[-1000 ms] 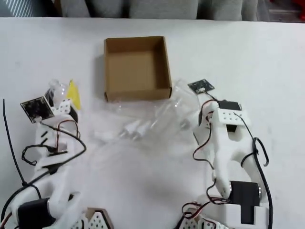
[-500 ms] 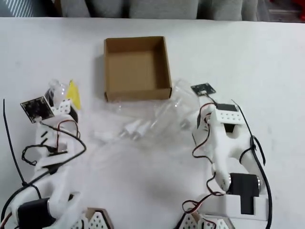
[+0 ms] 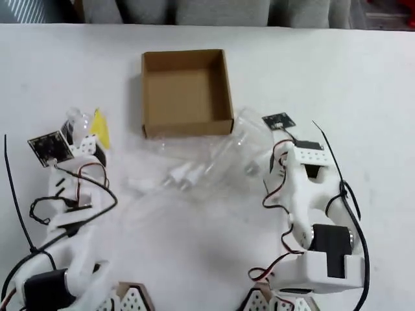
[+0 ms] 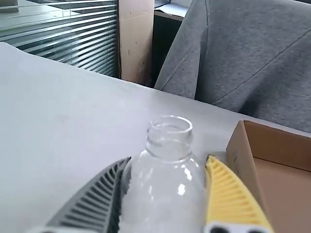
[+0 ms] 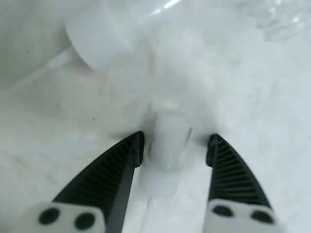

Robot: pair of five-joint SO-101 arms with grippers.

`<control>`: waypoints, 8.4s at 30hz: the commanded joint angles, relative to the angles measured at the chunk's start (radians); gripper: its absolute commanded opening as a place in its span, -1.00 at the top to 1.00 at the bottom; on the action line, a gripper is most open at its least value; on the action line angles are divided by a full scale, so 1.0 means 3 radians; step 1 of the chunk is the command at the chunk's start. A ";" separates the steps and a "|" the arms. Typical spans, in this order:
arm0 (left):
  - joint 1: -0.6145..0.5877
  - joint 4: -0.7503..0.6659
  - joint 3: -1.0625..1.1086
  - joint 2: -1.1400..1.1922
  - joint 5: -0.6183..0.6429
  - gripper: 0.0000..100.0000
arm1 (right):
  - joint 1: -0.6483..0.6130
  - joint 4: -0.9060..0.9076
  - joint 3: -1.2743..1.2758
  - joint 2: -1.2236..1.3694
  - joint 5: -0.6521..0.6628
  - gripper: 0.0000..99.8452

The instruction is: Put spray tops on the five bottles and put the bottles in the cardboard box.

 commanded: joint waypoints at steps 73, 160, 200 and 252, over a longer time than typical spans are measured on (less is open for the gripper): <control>0.2371 0.1565 0.0077 -0.2243 -0.0772 0.95 | -0.1680 -0.1716 -0.1857 -0.2703 -0.1524 0.97; 0.2360 0.1539 0.0128 -0.2248 -0.0767 0.95 | -0.2202 -0.1926 0.0353 -0.3506 -0.1529 0.47; 0.1256 0.1074 -0.1299 -0.1107 0.0005 0.95 | -0.0059 -0.1977 0.2619 -0.3506 -0.1524 0.88; 0.0990 0.0650 -0.6582 0.4979 -0.0343 0.95 | 0.0043 -0.2473 0.3018 -0.3506 -0.1519 0.87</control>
